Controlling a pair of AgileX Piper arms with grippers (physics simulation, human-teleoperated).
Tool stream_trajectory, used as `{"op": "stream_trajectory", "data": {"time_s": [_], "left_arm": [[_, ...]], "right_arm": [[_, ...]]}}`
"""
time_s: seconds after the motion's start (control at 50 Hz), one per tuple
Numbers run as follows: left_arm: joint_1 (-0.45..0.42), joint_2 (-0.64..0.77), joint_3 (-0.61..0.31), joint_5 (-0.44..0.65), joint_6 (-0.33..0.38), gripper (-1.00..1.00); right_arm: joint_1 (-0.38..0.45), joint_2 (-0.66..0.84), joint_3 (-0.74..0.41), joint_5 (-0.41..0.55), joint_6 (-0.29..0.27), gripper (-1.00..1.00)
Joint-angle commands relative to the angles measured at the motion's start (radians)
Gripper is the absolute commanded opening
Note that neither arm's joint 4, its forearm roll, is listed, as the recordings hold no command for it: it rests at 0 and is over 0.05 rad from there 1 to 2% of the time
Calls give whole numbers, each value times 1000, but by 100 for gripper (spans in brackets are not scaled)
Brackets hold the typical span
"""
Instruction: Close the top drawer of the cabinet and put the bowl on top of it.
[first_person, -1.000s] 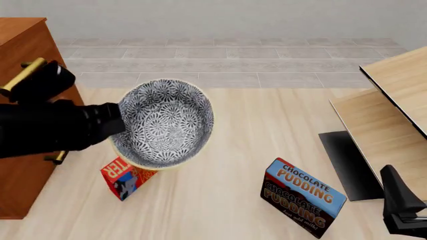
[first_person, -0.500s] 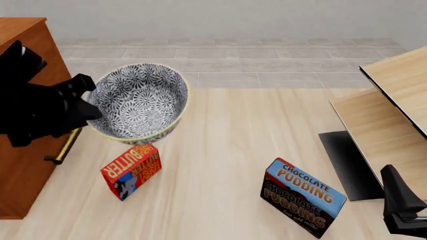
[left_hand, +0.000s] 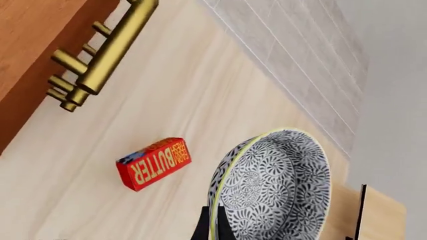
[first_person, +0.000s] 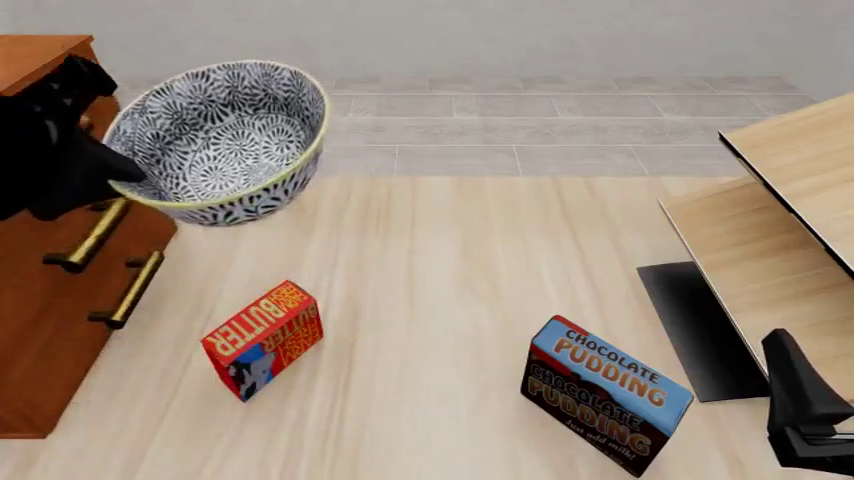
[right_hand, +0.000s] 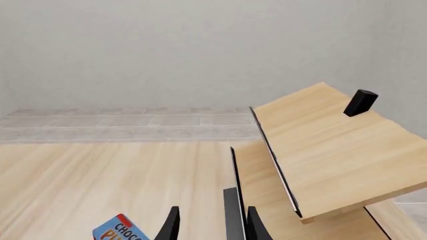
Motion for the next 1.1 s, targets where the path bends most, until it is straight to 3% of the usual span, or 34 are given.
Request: {"op": "stream_trajectory", "data": {"time_s": [0.02, 0.34, 0.54, 0.64, 0.8, 1.1], "left_arm": [[74, 35, -207, 124, -2, -100], [259, 116, -473, 248, 44, -100], [384, 117, -491, 248, 45, -100], [390, 124, -502, 248, 35, -100], [480, 143, -521, 248, 12, -100], [568, 158, -521, 248, -37, -100]], "right_arm": [[-1, 0, 0, -1, 0, 100], [1, 0, 0, 0, 0, 100], [5, 0, 2, 1, -5, 100], [7, 1, 2, 3, -6, 100], [7, 1, 2, 3, -5, 100], [2, 0, 2, 2, -1, 100]]}}
